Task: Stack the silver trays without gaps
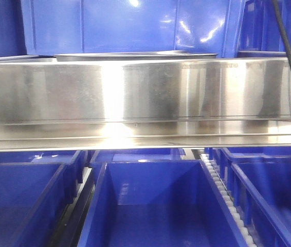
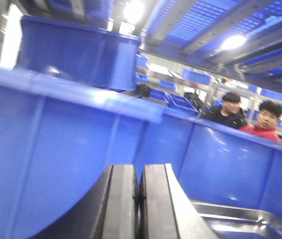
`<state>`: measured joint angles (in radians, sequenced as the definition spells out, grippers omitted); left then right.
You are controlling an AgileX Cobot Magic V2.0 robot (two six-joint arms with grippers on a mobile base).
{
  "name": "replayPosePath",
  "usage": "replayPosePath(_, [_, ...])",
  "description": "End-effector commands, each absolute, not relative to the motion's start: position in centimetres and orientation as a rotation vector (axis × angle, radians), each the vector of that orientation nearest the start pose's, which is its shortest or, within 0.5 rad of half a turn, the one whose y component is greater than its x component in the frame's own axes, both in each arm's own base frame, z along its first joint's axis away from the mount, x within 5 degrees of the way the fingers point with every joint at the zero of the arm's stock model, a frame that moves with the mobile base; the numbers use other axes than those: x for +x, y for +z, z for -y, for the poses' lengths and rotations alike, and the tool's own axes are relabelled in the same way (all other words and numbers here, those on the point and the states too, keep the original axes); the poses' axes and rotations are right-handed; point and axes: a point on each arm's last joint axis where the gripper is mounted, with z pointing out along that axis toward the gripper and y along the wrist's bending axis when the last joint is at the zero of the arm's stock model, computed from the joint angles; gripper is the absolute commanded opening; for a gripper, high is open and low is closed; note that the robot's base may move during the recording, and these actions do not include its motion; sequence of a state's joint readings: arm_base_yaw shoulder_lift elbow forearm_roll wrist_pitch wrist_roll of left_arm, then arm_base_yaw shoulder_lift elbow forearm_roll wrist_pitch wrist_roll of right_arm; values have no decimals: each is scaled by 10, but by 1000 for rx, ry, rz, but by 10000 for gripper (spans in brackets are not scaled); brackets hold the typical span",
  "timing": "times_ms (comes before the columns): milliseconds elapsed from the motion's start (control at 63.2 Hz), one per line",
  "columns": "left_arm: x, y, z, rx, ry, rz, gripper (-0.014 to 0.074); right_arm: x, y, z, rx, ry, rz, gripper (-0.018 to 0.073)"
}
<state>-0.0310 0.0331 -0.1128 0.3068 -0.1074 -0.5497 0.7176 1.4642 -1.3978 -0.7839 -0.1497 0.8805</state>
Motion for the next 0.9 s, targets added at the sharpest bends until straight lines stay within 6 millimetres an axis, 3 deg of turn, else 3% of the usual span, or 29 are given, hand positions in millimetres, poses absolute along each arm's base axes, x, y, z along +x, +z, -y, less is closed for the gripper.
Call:
replayPosePath(0, [51,240,4,-128,-253,-1322,7,253,454,-235,-544,748,-1353,-70])
replayPosePath(79, [54,224,4,-133,-254,-1363,7,252,454,-235,-544,749,-1352,-70])
replayPosePath(348, [54,226,5,-136,-274,-1334,7,252,454,-235,-546,752,-1348,-70])
replayPosePath(601, [56,214,1,-41,-73,-1478,7,252,454,-235,-546,752,-1348,-70])
replayPosePath(886, [56,208,0,-22,-39,-1540,7,252,454,-235,-546,754,-1346,-70])
